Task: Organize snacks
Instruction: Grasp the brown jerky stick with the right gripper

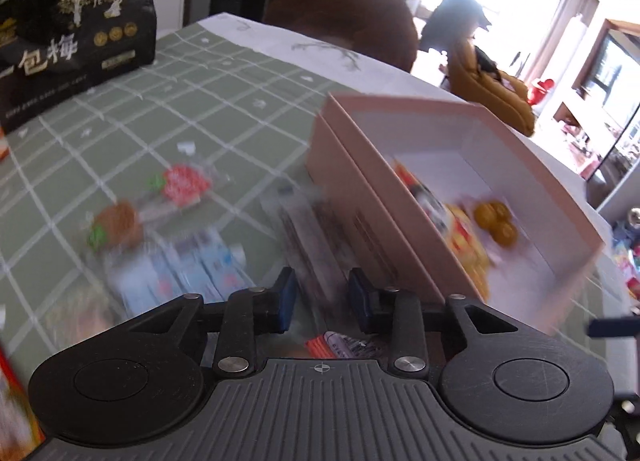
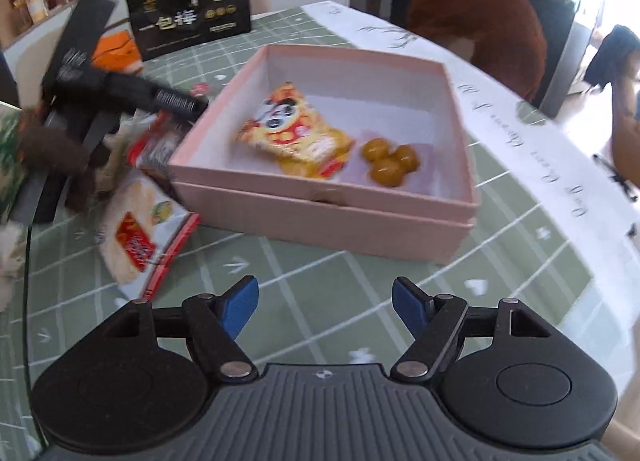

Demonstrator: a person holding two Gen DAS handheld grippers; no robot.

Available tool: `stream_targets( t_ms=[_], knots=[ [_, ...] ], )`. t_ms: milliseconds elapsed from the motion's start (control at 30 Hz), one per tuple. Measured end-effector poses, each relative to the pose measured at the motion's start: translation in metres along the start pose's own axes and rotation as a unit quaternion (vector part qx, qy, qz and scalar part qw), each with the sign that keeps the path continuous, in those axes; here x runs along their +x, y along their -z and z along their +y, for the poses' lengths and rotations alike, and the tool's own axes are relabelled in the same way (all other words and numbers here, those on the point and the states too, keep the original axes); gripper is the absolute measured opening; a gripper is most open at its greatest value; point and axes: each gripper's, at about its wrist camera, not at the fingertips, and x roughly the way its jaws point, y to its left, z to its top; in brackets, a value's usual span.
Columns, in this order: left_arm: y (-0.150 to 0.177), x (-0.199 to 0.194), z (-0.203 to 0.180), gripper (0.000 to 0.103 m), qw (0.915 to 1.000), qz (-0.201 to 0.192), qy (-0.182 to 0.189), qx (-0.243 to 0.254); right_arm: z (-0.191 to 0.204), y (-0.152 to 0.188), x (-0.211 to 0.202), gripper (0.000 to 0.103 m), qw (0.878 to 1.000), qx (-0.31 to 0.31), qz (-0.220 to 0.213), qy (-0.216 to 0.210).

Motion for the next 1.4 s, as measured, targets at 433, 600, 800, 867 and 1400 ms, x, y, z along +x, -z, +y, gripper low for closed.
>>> stream_targets(
  t_ms=[433, 600, 800, 867, 1400],
  knots=[
    [0.068, -0.067, 0.01, 0.02, 0.9889, -0.019, 0.045, -0.141, 0.08, -0.02, 0.026, 0.075, 0.991, -0.01, 0.015, -0.131],
    [0.035, -0.061, 0.023, 0.021, 0.9806, -0.044, 0.003, -0.191, 0.106, -0.021, 0.042, 0.044, 0.994, -0.05, 0.013, -0.091],
    [-0.023, -0.003, 0.013, 0.024, 0.9848, -0.039, -0.078, -0.15, 0.076, 0.0, 0.024, 0.044, 0.996, -0.045, 0.025, -0.068],
    [-0.042, 0.012, 0.009, 0.024, 0.987, -0.043, -0.109, -0.109, 0.063, 0.008, 0.019, 0.044, 0.998, -0.028, 0.025, -0.057],
    [0.024, -0.018, -0.011, 0.022, 0.9989, 0.029, 0.028, -0.026, 0.021, 0.04, -0.001, 0.068, 0.999, 0.018, 0.009, -0.032]
  ],
)
